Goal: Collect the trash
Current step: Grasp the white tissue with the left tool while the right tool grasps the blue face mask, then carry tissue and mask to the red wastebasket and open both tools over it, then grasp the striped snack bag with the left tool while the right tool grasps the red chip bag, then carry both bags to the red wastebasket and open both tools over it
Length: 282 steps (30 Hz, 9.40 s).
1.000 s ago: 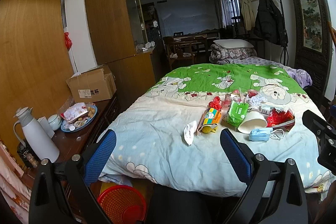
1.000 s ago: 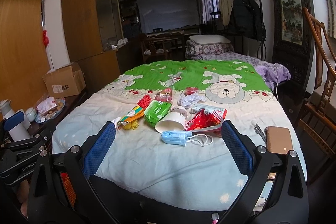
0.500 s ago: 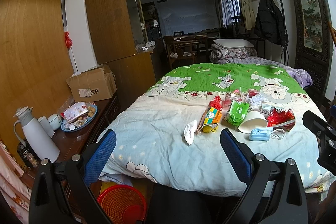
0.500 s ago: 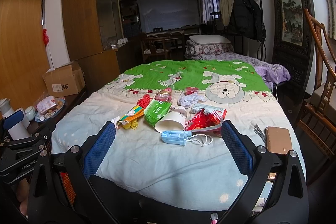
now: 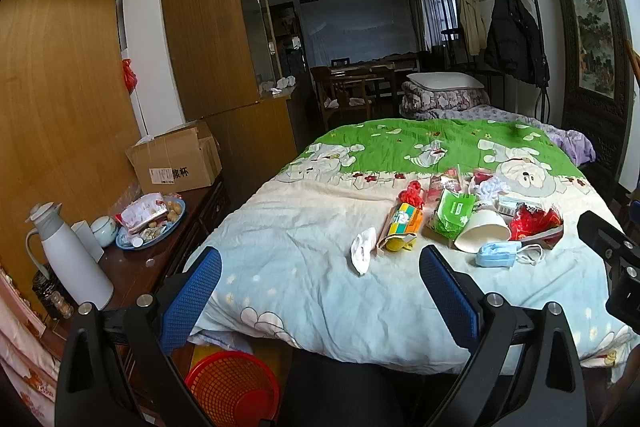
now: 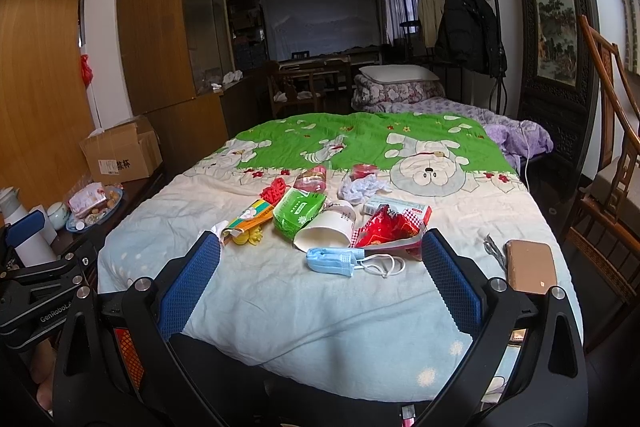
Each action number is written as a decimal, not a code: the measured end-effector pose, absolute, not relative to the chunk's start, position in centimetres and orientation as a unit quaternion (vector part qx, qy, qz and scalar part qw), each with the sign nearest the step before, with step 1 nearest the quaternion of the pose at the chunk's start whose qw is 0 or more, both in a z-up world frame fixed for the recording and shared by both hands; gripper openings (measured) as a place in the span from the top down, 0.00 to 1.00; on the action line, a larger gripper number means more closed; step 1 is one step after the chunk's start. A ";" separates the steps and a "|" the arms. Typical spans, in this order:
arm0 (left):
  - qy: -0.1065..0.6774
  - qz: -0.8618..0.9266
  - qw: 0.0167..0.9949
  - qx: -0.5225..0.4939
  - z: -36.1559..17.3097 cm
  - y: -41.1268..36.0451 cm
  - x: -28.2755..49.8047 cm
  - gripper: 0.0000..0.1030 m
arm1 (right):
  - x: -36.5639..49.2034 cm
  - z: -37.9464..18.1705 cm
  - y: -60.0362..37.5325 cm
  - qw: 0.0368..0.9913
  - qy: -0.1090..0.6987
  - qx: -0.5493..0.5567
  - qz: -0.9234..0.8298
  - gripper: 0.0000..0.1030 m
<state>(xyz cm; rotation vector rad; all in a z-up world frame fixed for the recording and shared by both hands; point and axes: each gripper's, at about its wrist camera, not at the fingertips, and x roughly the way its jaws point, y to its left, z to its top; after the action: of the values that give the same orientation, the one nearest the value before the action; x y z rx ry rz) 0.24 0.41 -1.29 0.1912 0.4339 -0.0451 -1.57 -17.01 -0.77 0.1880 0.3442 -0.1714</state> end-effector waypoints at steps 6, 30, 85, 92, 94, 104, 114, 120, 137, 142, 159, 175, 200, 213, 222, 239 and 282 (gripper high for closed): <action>0.262 -0.029 0.961 0.084 -4.1 1.8 2.0 0.06 | -0.6 -2.1 -17.8 0.971 0.198 0.097 -0.089 0.06; 0.450 -0.061 0.885 0.099 -16.3 2.5 21.6 0.06 | 7.6 -13.9 -24.1 0.920 0.355 0.136 -0.098 0.06; 0.437 -0.026 0.899 -0.002 -14.3 17.4 14.2 0.83 | 12.9 -10.0 -13.7 0.933 0.323 0.074 0.138 0.77; 0.447 0.019 0.894 -0.030 -15.4 23.0 10.7 0.80 | 11.4 -7.7 -11.9 0.931 0.312 0.088 0.169 0.77; 0.458 0.027 0.888 -0.036 -16.1 24.2 10.1 0.69 | 11.0 -7.1 -10.8 0.930 0.310 0.088 0.177 0.77; 0.482 0.056 0.871 -0.084 -17.9 29.2 7.6 0.10 | 10.8 -6.0 -1.6 0.903 0.335 0.045 0.263 0.77; 0.463 0.121 0.866 -0.143 -19.3 35.3 7.2 0.08 | 13.2 -9.2 12.2 0.836 0.407 -0.040 0.365 0.74; 0.465 0.144 0.858 -0.166 -20.7 38.0 6.6 0.07 | 14.5 -11.0 17.0 0.802 0.445 -0.052 0.394 0.38; 0.439 0.126 0.881 -0.123 -17.6 34.8 6.4 0.07 | 12.7 -8.4 13.1 0.834 0.413 -0.033 0.364 0.32; 0.413 0.117 0.899 -0.084 -14.6 32.0 5.6 0.07 | 11.1 -6.4 9.8 0.856 0.383 -0.011 0.347 0.28; 0.361 0.028 0.932 0.024 -7.0 18.2 4.3 0.06 | 5.7 -3.4 -8.8 0.935 0.297 0.061 0.183 0.15; 0.446 -0.119 0.886 0.049 -12.1 2.2 19.2 0.06 | 8.2 -12.9 -25.5 0.917 0.355 0.184 0.000 0.15; 0.471 -0.194 0.859 0.059 -15.3 -1.5 26.8 0.49 | 9.1 -15.6 -27.0 0.917 0.361 0.170 -0.025 0.13; 0.485 -0.201 0.848 0.066 -16.0 -2.8 27.7 0.08 | 9.2 -15.5 -27.1 0.914 0.363 0.182 -0.022 0.11; 0.471 -0.209 0.852 0.095 -15.8 -4.4 27.4 0.44 | 9.2 -15.6 -27.0 0.915 0.362 0.177 -0.020 0.11; 0.401 -0.181 0.898 0.023 -9.2 2.7 23.2 0.43 | 9.0 -13.8 -24.9 0.921 0.348 0.171 0.021 0.11; 0.360 -0.118 0.925 -0.017 -6.1 11.2 15.1 0.42 | 6.9 -4.8 -26.0 0.955 0.226 0.188 -0.044 0.57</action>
<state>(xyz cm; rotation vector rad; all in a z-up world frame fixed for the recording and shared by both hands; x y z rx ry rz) 15.06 11.23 -6.12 -0.0348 0.7378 -0.2429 6.92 -26.00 -4.79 0.3818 0.4581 -0.0891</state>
